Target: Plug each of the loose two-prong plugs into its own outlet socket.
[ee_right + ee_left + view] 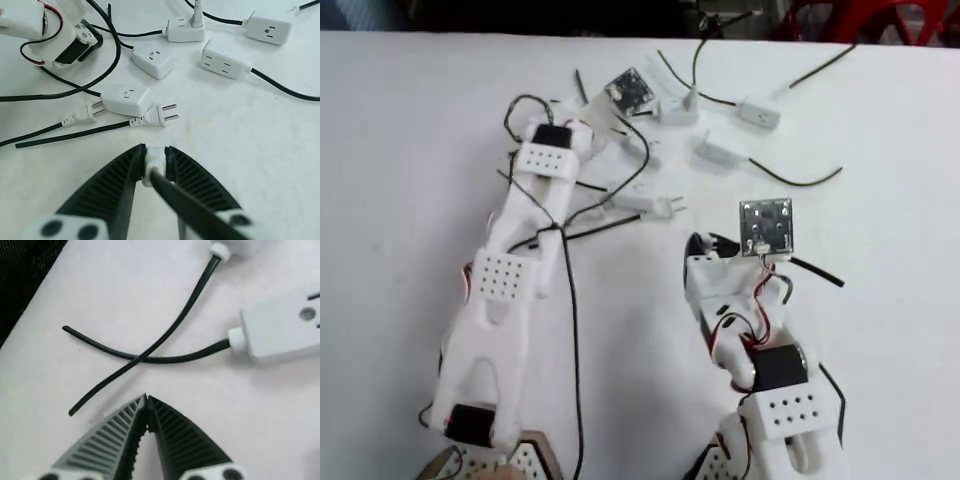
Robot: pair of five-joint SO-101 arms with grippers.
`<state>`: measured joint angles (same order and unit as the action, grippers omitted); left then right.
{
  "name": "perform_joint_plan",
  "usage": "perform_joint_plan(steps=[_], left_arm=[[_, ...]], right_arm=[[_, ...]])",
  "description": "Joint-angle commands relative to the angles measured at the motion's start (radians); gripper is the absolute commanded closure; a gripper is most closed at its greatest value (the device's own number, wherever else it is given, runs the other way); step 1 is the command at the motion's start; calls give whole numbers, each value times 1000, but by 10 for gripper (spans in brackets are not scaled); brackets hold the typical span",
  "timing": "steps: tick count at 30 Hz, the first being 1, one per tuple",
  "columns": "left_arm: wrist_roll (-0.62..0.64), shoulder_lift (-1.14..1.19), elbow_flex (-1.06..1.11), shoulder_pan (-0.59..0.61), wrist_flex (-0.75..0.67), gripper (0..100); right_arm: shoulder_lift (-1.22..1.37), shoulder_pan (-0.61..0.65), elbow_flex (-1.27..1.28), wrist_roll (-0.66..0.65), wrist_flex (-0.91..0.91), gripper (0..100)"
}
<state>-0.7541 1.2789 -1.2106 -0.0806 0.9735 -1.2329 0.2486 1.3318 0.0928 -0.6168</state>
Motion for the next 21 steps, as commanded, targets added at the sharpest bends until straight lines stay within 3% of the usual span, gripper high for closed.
perform_joint_plan(steps=[1,7,14,21], left_arm=[[-2,-24,-227,16,244,976],[-11,-24,-459,22,539,970],[-6,-28,-457,5,669,732],[-68,-31,-460,-39,802,718]], right_arm=[[-19,-10,-6,8,13,981],[-21,-10,-6,9,13,981],[-19,-10,-6,9,13,981],[-16,-10,-6,9,13,981]])
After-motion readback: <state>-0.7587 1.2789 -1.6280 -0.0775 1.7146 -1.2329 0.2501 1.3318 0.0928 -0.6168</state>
